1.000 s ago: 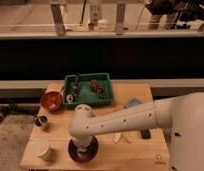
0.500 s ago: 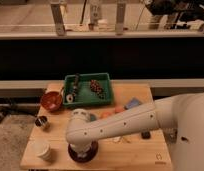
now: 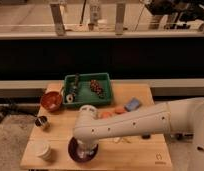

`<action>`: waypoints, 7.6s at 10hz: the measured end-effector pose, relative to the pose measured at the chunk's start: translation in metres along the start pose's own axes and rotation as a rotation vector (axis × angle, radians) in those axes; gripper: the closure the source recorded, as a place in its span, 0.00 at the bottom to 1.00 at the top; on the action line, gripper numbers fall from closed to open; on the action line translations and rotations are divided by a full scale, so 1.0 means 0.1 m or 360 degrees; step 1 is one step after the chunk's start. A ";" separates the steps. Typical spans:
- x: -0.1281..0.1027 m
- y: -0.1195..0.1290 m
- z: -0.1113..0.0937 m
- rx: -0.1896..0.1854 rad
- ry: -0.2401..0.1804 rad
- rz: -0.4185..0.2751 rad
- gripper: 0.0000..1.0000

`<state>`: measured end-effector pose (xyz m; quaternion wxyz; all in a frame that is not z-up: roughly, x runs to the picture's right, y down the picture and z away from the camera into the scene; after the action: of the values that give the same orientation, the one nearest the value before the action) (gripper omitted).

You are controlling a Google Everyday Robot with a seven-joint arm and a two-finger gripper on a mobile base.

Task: Wipe purple bowl with towel

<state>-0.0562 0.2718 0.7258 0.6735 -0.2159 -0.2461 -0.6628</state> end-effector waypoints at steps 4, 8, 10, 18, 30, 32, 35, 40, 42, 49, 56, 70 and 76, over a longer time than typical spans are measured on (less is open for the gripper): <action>0.25 -0.16 0.12 0.0015 0.0020 -0.0034 1.00; 0.21 -0.65 0.22 0.0081 -0.0017 -0.0218 1.00; 0.03 -0.70 0.18 0.0107 -0.0044 -0.0270 1.00; -0.21 0.11 -0.07 0.0026 -0.0062 -0.0084 1.00; -0.22 -0.72 0.12 0.0136 -0.0098 -0.0308 1.00; -0.30 -0.54 0.10 0.0116 -0.0148 -0.0251 1.00; -0.23 -0.27 -0.02 0.0094 -0.0097 -0.0125 1.00; 0.14 0.04 -0.03 -0.0026 -0.0029 -0.0108 1.00; 0.30 0.01 -0.02 -0.0003 0.0006 -0.0128 1.00; 0.40 -0.55 0.24 0.0153 0.0015 -0.0253 1.00; -0.27 -0.36 0.02 0.0098 -0.0031 -0.0302 1.00; -0.04 -0.30 -0.07 0.0014 0.0002 -0.0205 1.00; -0.05 -0.30 -0.06 0.0014 0.0000 -0.0204 1.00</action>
<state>-0.0855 0.2711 0.7167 0.6306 -0.1967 -0.2624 -0.7034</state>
